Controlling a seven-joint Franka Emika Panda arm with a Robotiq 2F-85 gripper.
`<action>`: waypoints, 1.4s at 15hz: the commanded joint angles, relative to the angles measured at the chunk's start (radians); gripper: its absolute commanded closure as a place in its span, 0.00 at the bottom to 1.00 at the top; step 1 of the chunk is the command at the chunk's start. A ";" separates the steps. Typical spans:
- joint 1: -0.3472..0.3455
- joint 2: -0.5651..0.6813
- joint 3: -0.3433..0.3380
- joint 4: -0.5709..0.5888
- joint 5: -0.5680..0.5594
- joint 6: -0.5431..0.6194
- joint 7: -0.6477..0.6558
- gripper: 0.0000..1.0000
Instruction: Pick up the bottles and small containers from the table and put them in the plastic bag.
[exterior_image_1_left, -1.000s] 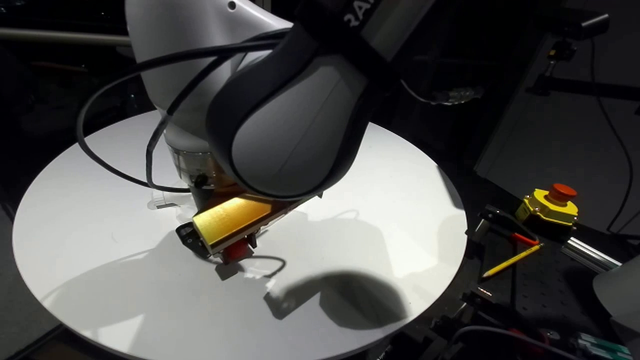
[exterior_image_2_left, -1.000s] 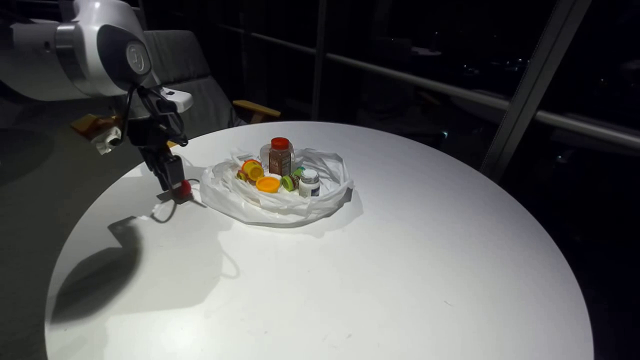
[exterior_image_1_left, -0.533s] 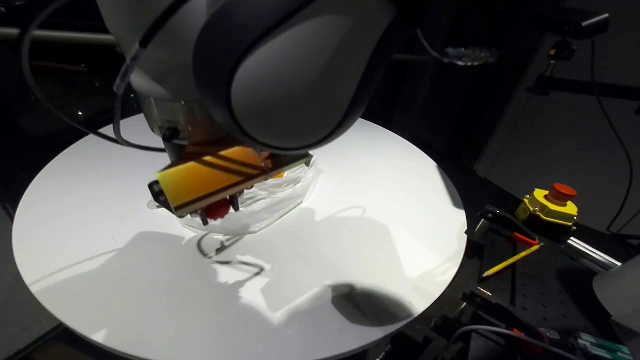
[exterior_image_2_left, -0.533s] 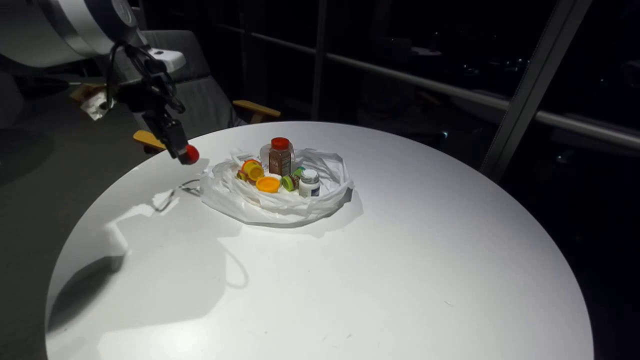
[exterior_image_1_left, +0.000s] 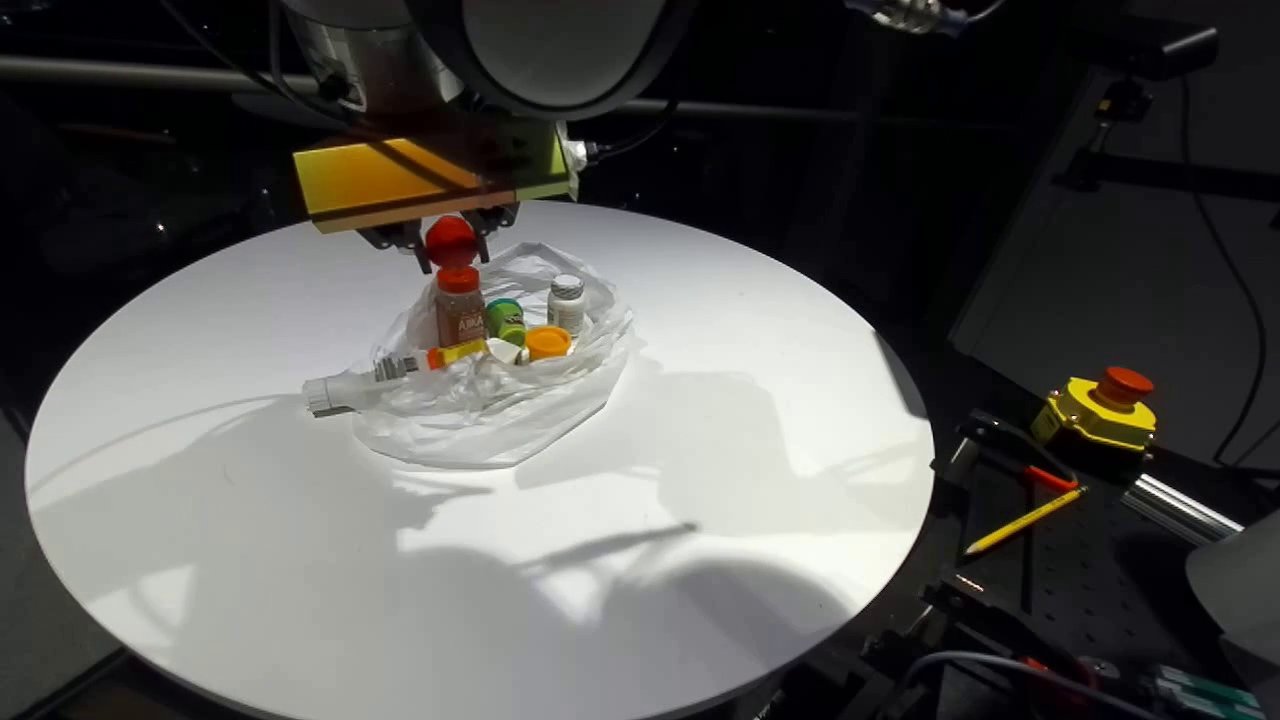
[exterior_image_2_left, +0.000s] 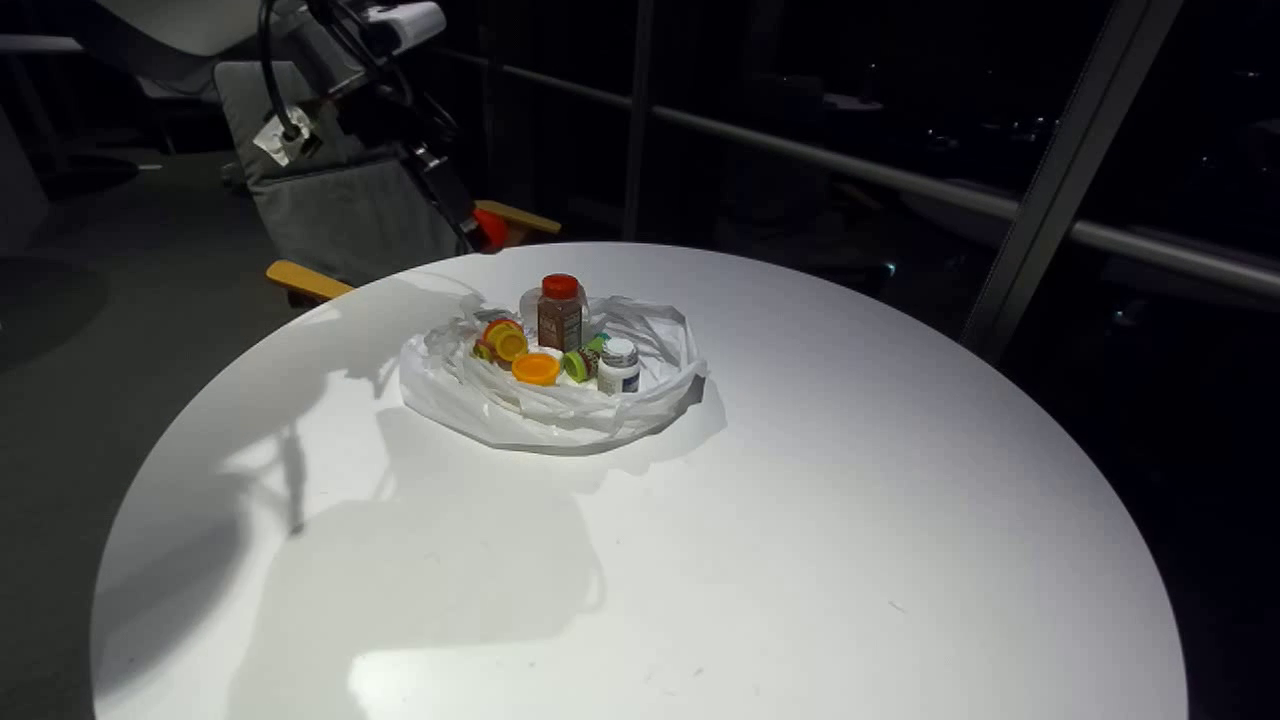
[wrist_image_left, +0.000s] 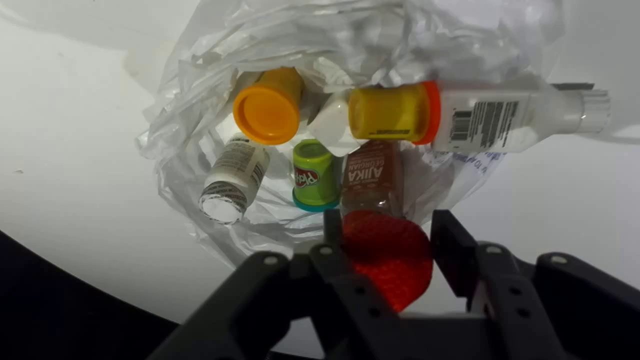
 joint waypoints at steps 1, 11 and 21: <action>-0.068 0.126 0.017 0.158 -0.042 -0.074 0.085 0.77; -0.123 0.236 0.065 0.281 -0.039 -0.226 0.099 0.19; -0.083 0.226 0.226 0.336 -0.056 -0.414 -0.135 0.00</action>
